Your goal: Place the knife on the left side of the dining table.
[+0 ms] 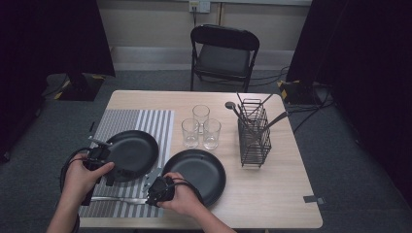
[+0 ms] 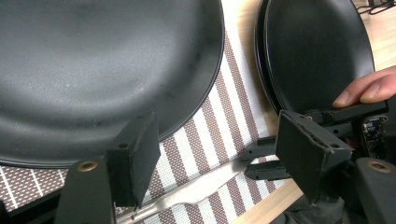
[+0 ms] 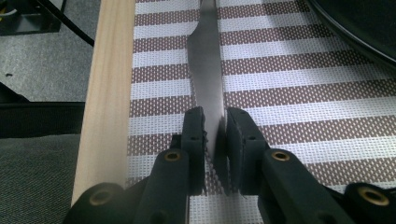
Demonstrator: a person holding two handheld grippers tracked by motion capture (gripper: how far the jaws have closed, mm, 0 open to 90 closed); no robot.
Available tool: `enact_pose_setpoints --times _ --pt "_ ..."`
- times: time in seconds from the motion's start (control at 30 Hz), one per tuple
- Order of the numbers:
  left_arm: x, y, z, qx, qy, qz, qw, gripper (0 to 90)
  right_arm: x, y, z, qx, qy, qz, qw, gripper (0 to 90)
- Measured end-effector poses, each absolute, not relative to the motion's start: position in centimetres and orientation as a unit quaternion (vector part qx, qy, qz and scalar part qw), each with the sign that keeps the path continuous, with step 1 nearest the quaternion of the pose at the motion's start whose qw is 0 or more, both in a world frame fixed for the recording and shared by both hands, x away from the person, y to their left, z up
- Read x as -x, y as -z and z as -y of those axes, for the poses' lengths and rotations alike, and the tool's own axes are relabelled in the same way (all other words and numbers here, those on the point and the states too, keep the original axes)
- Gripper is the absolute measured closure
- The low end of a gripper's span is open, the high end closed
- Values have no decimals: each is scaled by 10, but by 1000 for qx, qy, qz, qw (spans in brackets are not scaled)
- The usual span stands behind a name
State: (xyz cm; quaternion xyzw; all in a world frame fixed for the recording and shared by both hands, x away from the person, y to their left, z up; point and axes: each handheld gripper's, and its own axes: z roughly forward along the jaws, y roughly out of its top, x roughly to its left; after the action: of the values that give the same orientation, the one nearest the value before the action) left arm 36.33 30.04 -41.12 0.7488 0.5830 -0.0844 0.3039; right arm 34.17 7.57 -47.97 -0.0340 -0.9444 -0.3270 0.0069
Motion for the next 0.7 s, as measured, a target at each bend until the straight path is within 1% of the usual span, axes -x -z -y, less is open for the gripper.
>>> enact_pose_setpoints --times 0.7 --pt "-363 410 -302 -750 84 -580 306 305 -341 481 -80 29 332 943 4 781"
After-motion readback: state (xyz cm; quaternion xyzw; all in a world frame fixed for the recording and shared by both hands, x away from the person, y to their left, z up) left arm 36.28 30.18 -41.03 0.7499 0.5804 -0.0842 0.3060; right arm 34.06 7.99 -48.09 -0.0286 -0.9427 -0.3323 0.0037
